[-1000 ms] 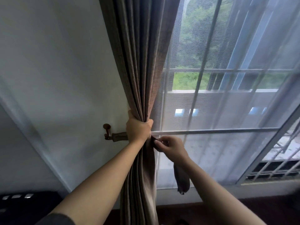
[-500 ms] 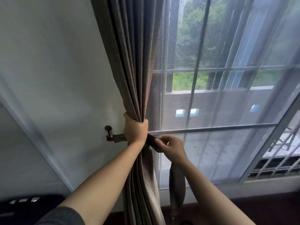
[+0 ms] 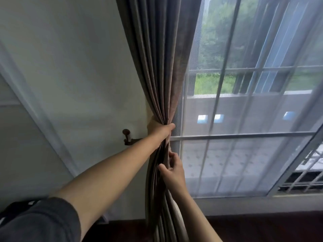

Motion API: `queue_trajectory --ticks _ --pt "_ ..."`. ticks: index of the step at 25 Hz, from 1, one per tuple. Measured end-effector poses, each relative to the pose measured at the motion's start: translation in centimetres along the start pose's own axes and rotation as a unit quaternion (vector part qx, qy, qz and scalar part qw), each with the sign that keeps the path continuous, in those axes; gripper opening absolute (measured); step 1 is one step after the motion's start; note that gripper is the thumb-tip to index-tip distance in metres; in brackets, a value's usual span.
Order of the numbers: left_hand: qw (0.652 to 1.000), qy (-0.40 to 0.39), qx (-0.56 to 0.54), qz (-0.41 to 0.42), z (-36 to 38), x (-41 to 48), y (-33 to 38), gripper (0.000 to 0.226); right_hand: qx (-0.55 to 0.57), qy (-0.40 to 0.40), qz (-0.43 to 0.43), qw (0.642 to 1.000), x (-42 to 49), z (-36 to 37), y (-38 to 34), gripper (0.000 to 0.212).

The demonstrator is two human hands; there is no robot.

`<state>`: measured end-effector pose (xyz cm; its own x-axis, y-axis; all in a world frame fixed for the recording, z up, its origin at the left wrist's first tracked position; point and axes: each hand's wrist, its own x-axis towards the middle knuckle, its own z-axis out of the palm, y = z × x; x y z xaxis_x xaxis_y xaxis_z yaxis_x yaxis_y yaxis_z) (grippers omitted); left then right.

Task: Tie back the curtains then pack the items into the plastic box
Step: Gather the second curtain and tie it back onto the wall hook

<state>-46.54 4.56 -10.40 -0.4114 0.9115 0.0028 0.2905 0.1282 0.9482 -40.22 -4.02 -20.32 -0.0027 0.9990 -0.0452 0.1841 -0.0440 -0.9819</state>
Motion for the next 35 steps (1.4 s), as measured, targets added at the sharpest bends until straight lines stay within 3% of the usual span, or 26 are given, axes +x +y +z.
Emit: queue_trajectory --ticks 7,12,15,22,26,30,33,35 --pt "0.999 -0.013 0.034 -0.009 -0.5 0.3 -0.2 0.044 0.085 -0.006 0.016 0.996 -0.4 0.4 -2.1 0.055" --pt "0.996 -0.036 0.076 0.005 -1.3 0.6 0.1 0.048 -0.009 -0.015 -0.033 0.999 -1.3 2.9 -3.3 0.087" --pt "0.991 -0.002 0.133 0.011 -1.2 0.3 0.7 0.051 -0.013 -0.003 -0.022 1.0 -1.3 3.5 -3.3 0.084" --pt "0.921 -0.078 0.381 0.03 -2.3 0.9 3.4 0.053 0.008 -0.007 -0.042 0.999 -0.4 2.8 -2.4 0.079" --pt "0.928 -0.118 0.354 0.001 -2.4 0.9 3.6 0.052 -0.015 0.017 -0.063 0.998 -0.4 3.5 -1.9 0.071" --pt "0.943 -0.123 0.308 -0.015 -2.1 0.9 3.3 0.038 0.056 0.024 -0.051 0.997 0.2 4.3 -1.3 0.057" --pt "0.959 -0.113 0.259 -0.023 -1.9 1.2 3.1 0.035 0.175 0.066 0.002 0.982 1.7 4.5 -0.9 0.04" --pt "0.959 -0.119 0.256 -0.022 -1.9 1.5 3.0 0.031 0.176 0.099 0.013 0.979 3.0 3.6 -0.6 0.033"
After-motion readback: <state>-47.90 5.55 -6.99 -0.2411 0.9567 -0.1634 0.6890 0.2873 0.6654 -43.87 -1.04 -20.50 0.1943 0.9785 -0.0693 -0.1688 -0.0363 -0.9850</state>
